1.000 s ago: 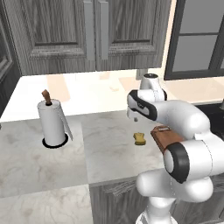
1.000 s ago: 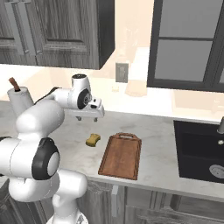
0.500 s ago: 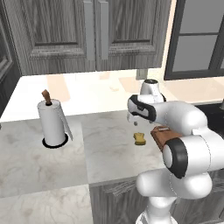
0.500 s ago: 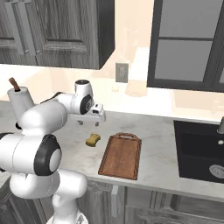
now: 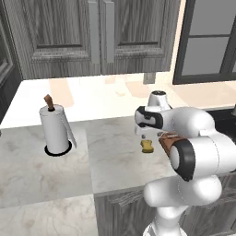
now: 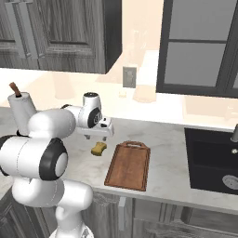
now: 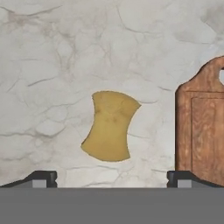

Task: Pick up the sponge from the counter and clean the cutting board by briefly scrubbing or pressing down on the cutting board. Once finished, release the sponge.

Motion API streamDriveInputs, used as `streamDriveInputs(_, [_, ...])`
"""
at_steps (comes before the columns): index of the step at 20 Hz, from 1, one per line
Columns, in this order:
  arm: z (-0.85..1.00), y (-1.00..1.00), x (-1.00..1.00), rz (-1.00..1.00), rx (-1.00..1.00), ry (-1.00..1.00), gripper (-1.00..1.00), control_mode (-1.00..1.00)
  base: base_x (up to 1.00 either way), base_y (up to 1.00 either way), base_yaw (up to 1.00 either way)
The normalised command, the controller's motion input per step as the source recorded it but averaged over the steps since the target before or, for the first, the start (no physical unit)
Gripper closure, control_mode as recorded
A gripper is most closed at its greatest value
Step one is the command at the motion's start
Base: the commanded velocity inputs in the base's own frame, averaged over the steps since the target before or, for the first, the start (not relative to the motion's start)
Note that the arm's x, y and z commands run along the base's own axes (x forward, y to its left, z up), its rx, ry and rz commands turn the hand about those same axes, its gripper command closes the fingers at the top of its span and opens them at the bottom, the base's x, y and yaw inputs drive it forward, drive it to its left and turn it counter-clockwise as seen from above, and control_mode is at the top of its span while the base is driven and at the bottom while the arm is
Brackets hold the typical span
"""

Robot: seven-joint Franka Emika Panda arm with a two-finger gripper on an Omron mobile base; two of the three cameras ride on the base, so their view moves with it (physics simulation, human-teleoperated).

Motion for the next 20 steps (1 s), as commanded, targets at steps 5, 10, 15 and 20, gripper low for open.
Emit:
streamDriveInputs(5, [-0.25, 0.00, 0.00, 0.00, 0.00, 0.02, -1.00, -1.00, 0.00, 0.00, 0.00])
streamDriveInputs(10, [-0.20, 0.00, 0.00, 0.00, 0.00, 0.00, -1.00, -1.00, 0.00, 0.00, 0.00])
streamDriveInputs(15, [-0.29, 0.00, 0.00, 0.00, 0.00, 0.00, -1.00, -1.00, 0.00, 0.00, 0.00])
streamDriveInputs(20, [-0.23, 0.00, 0.00, 0.00, 0.00, 0.00, -1.00, -1.00, 0.00, 0.00, 0.00])
